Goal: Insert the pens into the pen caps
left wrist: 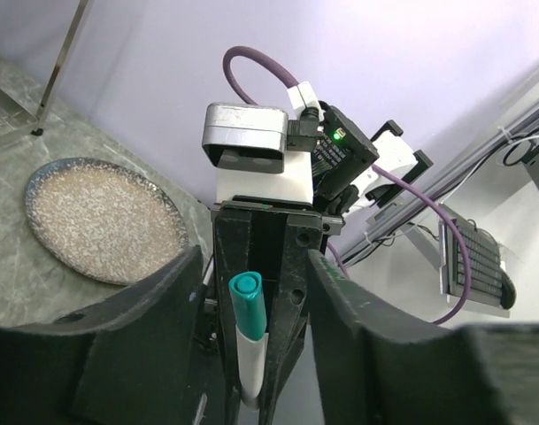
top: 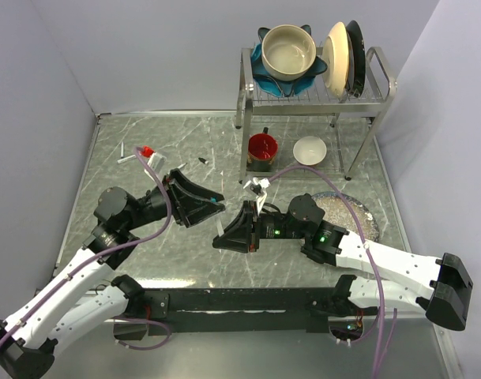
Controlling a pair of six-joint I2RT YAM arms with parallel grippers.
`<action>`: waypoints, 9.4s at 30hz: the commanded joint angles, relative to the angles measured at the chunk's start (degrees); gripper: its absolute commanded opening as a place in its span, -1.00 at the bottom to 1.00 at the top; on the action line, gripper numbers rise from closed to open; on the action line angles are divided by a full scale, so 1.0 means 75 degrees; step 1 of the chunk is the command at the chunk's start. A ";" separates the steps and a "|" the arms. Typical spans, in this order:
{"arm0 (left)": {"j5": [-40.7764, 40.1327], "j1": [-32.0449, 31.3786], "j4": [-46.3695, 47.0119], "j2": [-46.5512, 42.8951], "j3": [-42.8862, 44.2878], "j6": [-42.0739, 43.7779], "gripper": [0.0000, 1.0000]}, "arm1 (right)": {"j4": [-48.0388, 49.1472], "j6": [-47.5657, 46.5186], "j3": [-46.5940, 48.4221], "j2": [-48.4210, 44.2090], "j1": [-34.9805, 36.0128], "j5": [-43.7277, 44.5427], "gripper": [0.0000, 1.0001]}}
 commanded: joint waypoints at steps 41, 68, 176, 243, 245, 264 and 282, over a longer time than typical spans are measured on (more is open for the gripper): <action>-0.0690 -0.1732 0.3864 -0.0385 -0.4159 -0.2402 -0.98 | 0.1482 0.0229 0.2333 0.0793 -0.1211 0.0896 -1.00; -0.1617 -0.3340 -0.0145 -0.0584 -0.3268 -0.0269 -0.98 | -0.0368 -0.1212 0.3750 0.0969 -0.1609 0.1598 -1.00; -0.4557 0.3891 -0.4551 1.0033 0.5861 0.5227 0.12 | -0.2549 -0.1060 -0.1171 -0.3742 -0.1609 0.2126 0.80; -0.2812 -0.0961 0.2068 0.0611 -0.2178 -0.1147 -0.98 | 0.1834 0.1260 -0.1265 0.0125 -0.1516 0.0778 0.22; -0.2906 -0.1160 0.2314 0.0565 -0.2236 -0.1171 -0.98 | 0.1939 0.1318 -0.1253 0.0149 -0.1516 0.0813 0.16; -0.3901 -0.1969 0.2831 0.0307 -0.2541 -0.0995 -0.98 | 0.2771 0.1881 -0.1581 -0.0179 -0.1469 0.0872 -0.54; -0.7014 -0.2016 -0.2072 -0.0022 -0.0318 -0.0654 0.85 | 0.0265 0.0874 -0.1815 -0.1901 -0.1445 0.2312 -1.00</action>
